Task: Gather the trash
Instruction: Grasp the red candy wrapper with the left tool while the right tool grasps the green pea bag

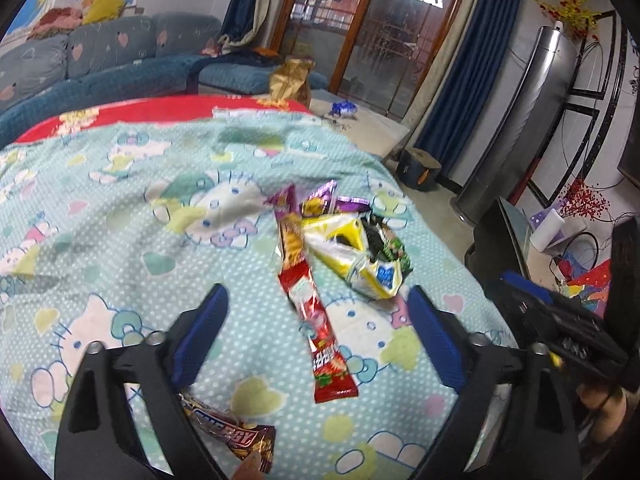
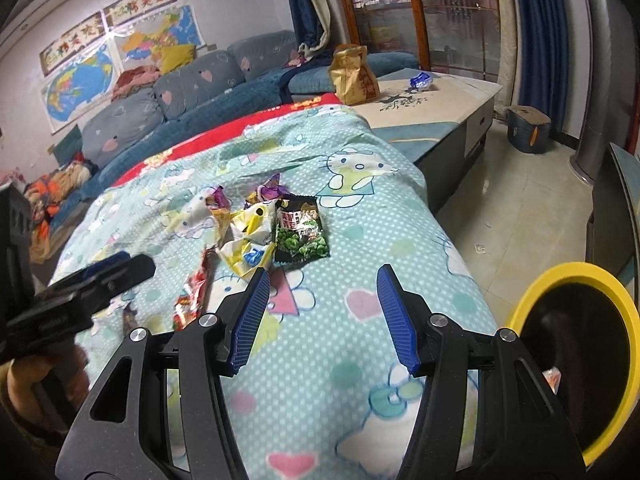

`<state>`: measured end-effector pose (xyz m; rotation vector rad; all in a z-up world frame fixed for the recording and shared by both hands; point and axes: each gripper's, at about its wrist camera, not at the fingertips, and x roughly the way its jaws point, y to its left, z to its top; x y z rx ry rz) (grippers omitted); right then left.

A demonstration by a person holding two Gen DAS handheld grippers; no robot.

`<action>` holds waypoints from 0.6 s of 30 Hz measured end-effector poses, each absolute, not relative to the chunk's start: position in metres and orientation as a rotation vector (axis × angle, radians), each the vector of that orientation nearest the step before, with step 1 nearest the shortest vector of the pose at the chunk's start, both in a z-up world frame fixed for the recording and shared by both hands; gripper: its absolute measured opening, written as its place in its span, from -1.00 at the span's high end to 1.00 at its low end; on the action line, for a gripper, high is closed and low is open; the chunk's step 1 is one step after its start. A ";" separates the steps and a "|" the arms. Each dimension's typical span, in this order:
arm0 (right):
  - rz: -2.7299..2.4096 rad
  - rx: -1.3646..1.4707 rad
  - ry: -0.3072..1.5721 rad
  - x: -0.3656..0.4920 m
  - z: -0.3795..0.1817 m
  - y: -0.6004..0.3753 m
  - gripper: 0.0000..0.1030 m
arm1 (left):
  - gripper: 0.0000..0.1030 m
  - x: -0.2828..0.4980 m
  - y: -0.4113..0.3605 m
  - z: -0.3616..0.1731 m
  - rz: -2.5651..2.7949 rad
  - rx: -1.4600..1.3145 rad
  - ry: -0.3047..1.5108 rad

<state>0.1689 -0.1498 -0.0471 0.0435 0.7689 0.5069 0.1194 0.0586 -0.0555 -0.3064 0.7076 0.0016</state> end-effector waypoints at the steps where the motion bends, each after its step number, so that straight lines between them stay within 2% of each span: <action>1: 0.509 0.039 0.774 0.173 -0.049 -0.146 0.06 | -0.48 0.120 0.059 -0.060 -0.005 -0.312 0.721; 6: 0.512 0.007 0.804 0.200 -0.060 -0.130 0.06 | -0.03 0.126 0.057 -0.074 -0.050 -0.342 0.776; 9: 0.515 0.003 0.823 0.212 -0.067 -0.123 0.06 | 0.14 0.129 0.053 -0.081 -0.071 -0.347 0.800; 12: 0.519 0.000 0.849 0.224 -0.073 -0.118 0.06 | 0.24 0.131 0.051 -0.086 -0.084 -0.347 0.820; 18: 0.533 -0.022 0.875 0.238 -0.083 -0.106 0.06 | 0.29 0.134 0.048 -0.097 -0.097 -0.354 0.854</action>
